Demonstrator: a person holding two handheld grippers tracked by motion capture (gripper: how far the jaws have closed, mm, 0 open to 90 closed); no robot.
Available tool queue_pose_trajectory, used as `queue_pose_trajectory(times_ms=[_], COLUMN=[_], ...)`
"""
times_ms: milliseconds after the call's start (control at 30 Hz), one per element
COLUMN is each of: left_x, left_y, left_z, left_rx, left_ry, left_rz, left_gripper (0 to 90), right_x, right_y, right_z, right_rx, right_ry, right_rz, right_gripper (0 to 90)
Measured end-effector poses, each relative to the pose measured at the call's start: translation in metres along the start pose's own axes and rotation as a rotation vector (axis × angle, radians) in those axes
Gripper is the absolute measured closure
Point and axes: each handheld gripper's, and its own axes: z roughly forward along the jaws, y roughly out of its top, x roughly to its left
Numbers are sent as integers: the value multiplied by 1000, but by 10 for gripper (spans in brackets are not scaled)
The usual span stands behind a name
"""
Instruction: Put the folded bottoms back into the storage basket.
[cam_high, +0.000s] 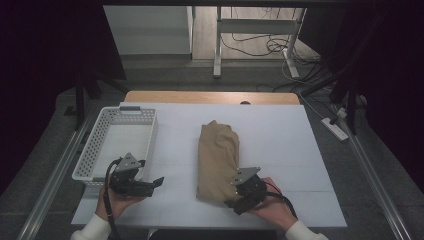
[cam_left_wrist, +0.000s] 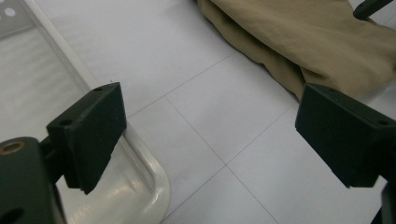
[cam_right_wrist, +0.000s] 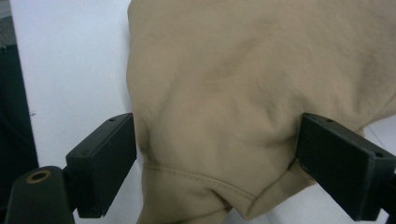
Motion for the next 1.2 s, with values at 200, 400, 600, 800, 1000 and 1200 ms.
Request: queue_pose_trajectory(times_ms=[200,400,600,800,1000,1200], left_x=[0,0,1,0,-1,-3], left_y=[0,0,0,1,2,7], left_z=[0,0,0,1,0,2], left_rx=[2,2,0,3,-1,-10], left_ry=[0,0,-1,-2,-4,-22], left_rz=[2,4,4,9,12,4], left_gripper=[94,94,95,96,100,102], right_x=[0,-7,-12,-15,-19,-20], right_y=[2,1,1,1,0,0], right_z=[14,18,14,8,4,-2], right_rx=[60,87,87,77,50,21], right_ry=[-12,-34,-40,-39,-12,5], right_rz=[-17,18,56,72,97,112], right_gripper=[113,148,365,625,728,754])
